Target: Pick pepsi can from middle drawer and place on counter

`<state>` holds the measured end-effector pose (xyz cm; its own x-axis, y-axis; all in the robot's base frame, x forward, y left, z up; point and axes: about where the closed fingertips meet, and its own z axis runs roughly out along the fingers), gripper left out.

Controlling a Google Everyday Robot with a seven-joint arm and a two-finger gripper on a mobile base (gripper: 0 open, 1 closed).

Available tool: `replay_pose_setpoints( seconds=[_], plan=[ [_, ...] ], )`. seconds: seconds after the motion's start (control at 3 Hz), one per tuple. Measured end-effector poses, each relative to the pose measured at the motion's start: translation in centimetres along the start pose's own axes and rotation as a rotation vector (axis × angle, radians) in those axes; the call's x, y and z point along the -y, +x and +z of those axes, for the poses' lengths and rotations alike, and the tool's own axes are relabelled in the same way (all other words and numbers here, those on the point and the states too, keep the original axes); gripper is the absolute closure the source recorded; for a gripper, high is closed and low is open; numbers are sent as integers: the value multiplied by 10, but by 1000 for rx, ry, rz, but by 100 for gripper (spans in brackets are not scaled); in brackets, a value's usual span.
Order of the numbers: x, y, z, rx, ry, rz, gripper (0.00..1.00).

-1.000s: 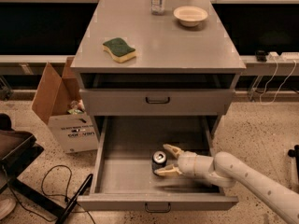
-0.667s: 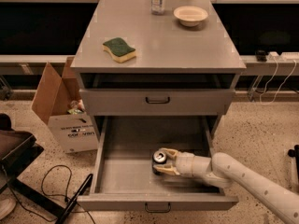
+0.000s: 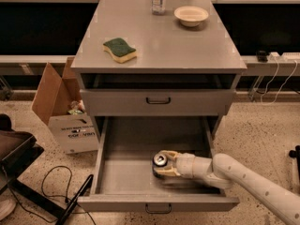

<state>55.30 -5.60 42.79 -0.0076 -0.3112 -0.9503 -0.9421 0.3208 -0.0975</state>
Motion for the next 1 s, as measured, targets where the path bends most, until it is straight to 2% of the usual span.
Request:
replay_pose_setpoints(
  seconds=[0.33,0.67,1.0],
  plan=[
    [8,-39,-17,-22,-18,8,100],
    [39,-145,-70,-60,-93,85,100],
    [74,-238,-115,-102,-107,95,100]
  ],
)
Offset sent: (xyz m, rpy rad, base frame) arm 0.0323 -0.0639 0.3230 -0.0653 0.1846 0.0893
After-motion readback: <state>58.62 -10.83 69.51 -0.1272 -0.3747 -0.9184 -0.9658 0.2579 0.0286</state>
